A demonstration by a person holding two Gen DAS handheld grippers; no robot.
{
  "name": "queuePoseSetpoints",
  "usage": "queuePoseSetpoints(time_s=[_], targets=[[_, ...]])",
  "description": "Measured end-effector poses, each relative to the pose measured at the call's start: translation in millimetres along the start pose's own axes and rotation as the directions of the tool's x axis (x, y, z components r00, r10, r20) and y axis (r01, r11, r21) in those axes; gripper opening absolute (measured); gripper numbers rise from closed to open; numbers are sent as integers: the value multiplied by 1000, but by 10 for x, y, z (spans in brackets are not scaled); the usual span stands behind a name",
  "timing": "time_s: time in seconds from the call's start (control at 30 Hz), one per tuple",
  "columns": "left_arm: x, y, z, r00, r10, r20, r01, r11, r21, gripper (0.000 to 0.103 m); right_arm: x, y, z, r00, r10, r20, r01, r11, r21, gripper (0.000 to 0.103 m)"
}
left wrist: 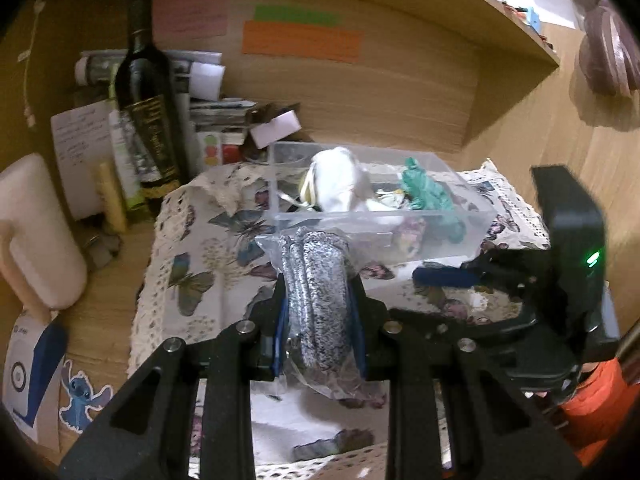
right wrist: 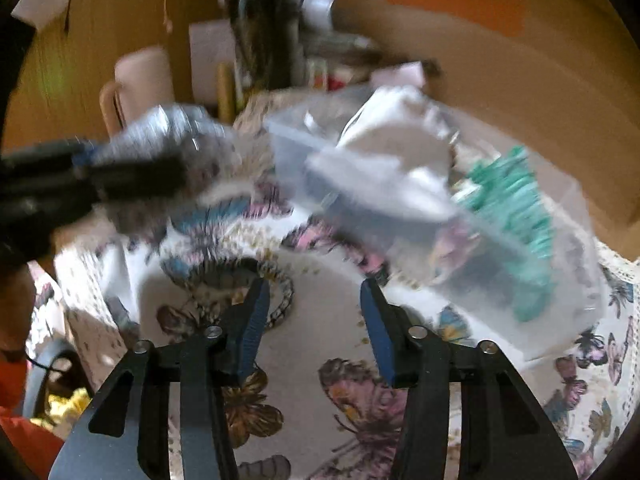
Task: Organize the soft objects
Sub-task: 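Grasp the black-and-white beaded bracelet with the right tool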
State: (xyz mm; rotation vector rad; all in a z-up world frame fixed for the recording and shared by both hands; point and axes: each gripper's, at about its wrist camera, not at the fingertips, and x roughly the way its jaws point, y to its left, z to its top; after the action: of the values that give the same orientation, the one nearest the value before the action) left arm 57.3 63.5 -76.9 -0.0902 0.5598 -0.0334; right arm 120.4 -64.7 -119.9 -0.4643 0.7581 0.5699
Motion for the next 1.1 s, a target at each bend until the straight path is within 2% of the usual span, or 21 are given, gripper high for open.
queuePoseSetpoints(time_s=[0.07, 0.13, 0.2, 0.37, 0.5, 0.63, 0.9, 1.1], targets=[[-7, 68, -26, 1000, 7, -4, -7, 1000, -10, 26, 115, 27, -2, 999, 17, -51, -18, 1000, -12, 32], [0, 123, -55, 1000, 10, -10, -11, 1000, -19, 26, 165, 23, 2, 997, 40, -63, -41, 999, -5, 29], [5, 163, -86, 1000, 13, -13, -13, 1000, -26, 26, 202, 13, 16, 994, 83, -68, -83, 997, -3, 9], [67, 196, -126, 1000, 1, -22, -2, 999, -43, 26, 183, 105, -2, 999, 26, -43, -28, 998, -51, 7], [78, 178, -104, 1000, 1, -12, -2, 999, -38, 26, 46, 50, -16, 1000, 3, 9, -3, 1000, -13, 6], [56, 157, -39, 1000, -1, 15, 1, 999, -34, 26, -206, -58, -5, 995, -60, 77, 59, 998, 15, 6], [62, 55, 177, 998, -14, 67, 15, 1000, -9, 26, -680, -359, 76, 968, -165, 188, 153, 985, 76, 6], [119, -61, 412, 994, -34, 100, 34, 999, 3, 26, -943, -621, 159, 935, -244, 257, 214, 967, 139, 6]])
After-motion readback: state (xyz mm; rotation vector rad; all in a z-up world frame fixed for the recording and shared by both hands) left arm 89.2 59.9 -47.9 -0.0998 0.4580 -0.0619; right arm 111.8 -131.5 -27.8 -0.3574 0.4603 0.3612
